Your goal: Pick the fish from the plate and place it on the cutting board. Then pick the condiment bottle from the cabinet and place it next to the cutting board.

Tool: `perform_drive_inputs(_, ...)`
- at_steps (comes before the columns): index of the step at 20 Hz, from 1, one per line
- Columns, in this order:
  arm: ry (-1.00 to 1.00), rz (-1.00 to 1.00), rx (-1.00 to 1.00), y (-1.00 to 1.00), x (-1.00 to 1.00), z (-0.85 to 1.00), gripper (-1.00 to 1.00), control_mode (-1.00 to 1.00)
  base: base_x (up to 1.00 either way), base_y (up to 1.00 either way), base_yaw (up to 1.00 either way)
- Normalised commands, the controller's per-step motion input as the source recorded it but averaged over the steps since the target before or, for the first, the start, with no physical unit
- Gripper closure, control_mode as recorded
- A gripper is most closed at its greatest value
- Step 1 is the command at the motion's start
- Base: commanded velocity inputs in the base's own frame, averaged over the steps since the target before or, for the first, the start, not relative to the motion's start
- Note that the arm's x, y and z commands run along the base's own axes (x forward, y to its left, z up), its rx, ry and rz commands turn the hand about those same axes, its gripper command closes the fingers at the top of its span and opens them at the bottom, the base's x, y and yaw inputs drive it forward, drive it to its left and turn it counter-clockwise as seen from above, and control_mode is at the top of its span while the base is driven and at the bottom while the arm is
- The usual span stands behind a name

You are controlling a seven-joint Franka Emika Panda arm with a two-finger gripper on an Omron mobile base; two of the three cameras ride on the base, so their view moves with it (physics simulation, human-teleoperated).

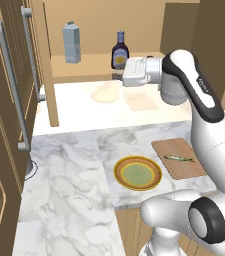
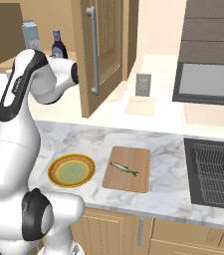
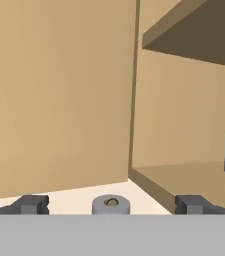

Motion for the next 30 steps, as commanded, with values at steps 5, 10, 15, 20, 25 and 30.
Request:
perform_drive_inputs(5, 0.00, 0.01, 0.01, 0.00, 0.00, 0.28, -1.00, -1.00, 0.00, 0.00, 0.00)
perform_drive_inputs(10, 0.00, 0.00, 0.00, 0.00, 0.00, 0.32, -1.00, -1.00, 0.00, 0.00, 0.00)
perform_drive_inputs(15, 0.00, 0.00, 0.00, -0.02, 0.00, 0.14, -1.00, -1.00, 0.00, 0.00, 0.00)
perform_drive_inputs(20, -0.04, 0.00, 0.00, -0.09, 0.00, 0.02, -1.00, -1.00, 0.00, 0.00, 0.00)
perform_drive_inputs(25, -0.10, 0.00, 0.00, -0.11, 0.00, 0.00, -1.00, -1.00, 0.00, 0.00, 0.00)
perform_drive_inputs(30, -0.12, 0.00, 0.00, -0.12, 0.00, 0.00, -1.00, -1.00, 0.00, 0.00, 0.00)
